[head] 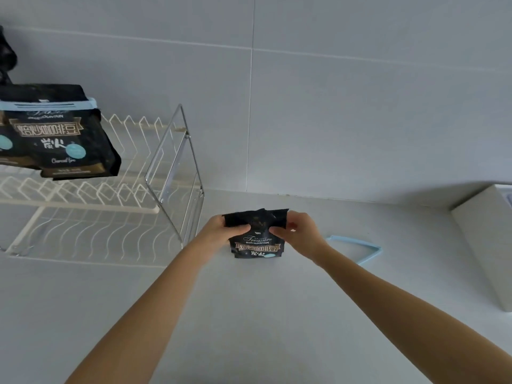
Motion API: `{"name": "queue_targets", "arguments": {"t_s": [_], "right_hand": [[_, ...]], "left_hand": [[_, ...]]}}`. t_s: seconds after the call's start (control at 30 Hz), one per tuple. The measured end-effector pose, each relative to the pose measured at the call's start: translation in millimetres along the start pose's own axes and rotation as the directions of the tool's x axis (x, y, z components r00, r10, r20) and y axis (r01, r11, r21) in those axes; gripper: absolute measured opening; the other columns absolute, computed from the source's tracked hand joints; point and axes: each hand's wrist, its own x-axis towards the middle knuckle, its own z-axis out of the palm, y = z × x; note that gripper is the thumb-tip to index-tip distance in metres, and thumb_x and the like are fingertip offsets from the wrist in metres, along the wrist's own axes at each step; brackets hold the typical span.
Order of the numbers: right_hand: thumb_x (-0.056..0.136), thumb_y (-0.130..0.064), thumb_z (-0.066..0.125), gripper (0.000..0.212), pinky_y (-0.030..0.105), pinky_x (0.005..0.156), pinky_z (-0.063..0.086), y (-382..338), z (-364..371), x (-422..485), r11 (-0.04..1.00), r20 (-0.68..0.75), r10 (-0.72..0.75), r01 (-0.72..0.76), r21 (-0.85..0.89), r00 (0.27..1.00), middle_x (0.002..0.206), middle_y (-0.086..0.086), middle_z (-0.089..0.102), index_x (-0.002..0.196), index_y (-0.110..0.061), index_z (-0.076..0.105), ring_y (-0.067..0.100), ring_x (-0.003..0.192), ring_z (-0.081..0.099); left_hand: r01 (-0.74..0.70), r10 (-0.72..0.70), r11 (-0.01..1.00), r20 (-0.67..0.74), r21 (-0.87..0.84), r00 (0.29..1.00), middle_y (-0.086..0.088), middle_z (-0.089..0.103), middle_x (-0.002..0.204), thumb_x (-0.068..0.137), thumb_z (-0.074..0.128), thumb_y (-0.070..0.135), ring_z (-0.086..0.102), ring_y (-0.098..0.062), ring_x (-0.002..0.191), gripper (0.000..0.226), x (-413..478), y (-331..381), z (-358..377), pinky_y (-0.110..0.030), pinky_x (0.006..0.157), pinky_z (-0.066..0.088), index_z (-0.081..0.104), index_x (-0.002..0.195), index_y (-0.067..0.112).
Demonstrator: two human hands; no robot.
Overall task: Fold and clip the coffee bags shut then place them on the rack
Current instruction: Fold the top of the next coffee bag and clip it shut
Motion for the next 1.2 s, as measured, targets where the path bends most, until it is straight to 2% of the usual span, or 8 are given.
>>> {"name": "queue_targets", "arguments": {"t_s": [0.13,0.23,0.33,0.5,0.73,0.87,1.0,1.2], "right_hand": [[0.080,-0.019,0.070,0.011,0.036,0.076,0.046,-1,-12,-5,0.996,-0.066,-0.028,0.022,-0.084,0.997,0.091,0.011,0.061,0.086,-0.010,0.071,0.025,0.083,0.058],[0.076,-0.017,0.073,0.009,0.019,0.071,0.042,-10,-22,-6,0.988,-0.077,-0.140,0.134,-0.074,0.987,0.081,-0.011,0.057,0.084,-0.021,0.074,0.006,0.080,0.054],[0.075,-0.017,0.074,0.005,0.009,0.059,0.039,-14,-26,-9,0.988,-0.072,-0.135,0.129,-0.080,0.988,0.071,-0.013,0.061,0.076,-0.020,0.070,-0.003,0.067,0.054],[0.076,-0.019,0.072,0.011,0.013,0.051,0.041,-10,-22,-14,0.988,-0.061,-0.148,0.144,-0.058,0.987,0.059,-0.014,0.062,0.069,-0.026,0.068,0.000,0.056,0.056],[0.080,-0.015,0.070,0.020,0.021,0.080,0.050,5,-25,-14,0.999,0.113,-0.050,0.049,0.016,0.992,0.096,0.000,0.075,0.099,-0.018,0.074,0.010,0.090,0.067],[0.083,-0.014,0.067,0.015,0.009,0.069,0.045,8,-25,-18,0.997,0.101,-0.022,0.014,0.079,0.995,0.092,-0.001,0.074,0.096,-0.017,0.074,0.001,0.082,0.065],[0.084,-0.018,0.067,0.013,0.020,0.077,0.047,9,-24,-21,0.995,0.136,-0.023,0.010,0.095,0.990,0.092,-0.002,0.074,0.094,-0.020,0.074,0.006,0.087,0.066],[0.077,-0.017,0.074,0.014,0.018,0.075,0.048,8,-23,-19,0.999,0.201,-0.031,0.033,-0.009,0.979,0.087,-0.007,0.072,0.087,-0.027,0.073,0.011,0.087,0.067]], "left_hand": [[-0.154,0.157,0.981,-0.022,0.117,0.987,-0.007,0.069,0.090,0.077,0.072,0.006,0.065,-0.013,0.081,0.021,-8,10,28,-0.018,0.072,0.051,0.069,0.098,0.007],[-0.259,0.278,0.932,-0.039,0.254,0.960,-0.006,0.068,0.078,0.077,0.071,0.006,0.062,-0.014,0.073,0.008,-7,17,39,-0.022,0.069,0.047,0.071,0.085,0.008],[-0.259,0.293,0.915,-0.070,0.308,0.953,-0.002,0.066,0.068,0.077,0.071,0.011,0.061,-0.016,0.068,0.006,-7,15,43,-0.030,0.069,0.045,0.070,0.072,0.015],[-0.296,0.357,0.872,-0.093,0.389,0.930,0.008,0.067,0.064,0.074,0.074,0.020,0.064,-0.009,0.064,0.011,-8,9,39,-0.025,0.061,0.048,0.068,0.067,0.027],[-0.210,0.263,0.884,-0.073,0.419,0.962,-0.005,0.073,0.094,0.079,0.070,0.018,0.068,-0.019,0.090,0.020,-10,-10,24,-0.035,0.081,0.054,0.069,0.098,0.014],[-0.169,0.193,0.929,-0.042,0.330,0.980,-0.005,0.072,0.097,0.080,0.069,0.014,0.066,-0.020,0.093,0.017,-9,-4,27,-0.033,0.082,0.053,0.068,0.095,0.022],[-0.051,0.055,0.974,-0.009,0.221,0.998,-0.002,0.070,0.102,0.078,0.072,0.013,0.064,-0.015,0.095,0.027,-11,-5,24,-0.019,0.072,0.050,0.064,0.103,0.017],[-0.101,0.112,0.959,-0.024,0.266,0.993,-0.004,0.074,0.097,0.077,0.073,0.015,0.068,-0.018,0.092,0.019,-20,-3,25,-0.027,0.079,0.054,0.070,0.095,0.019]]}}
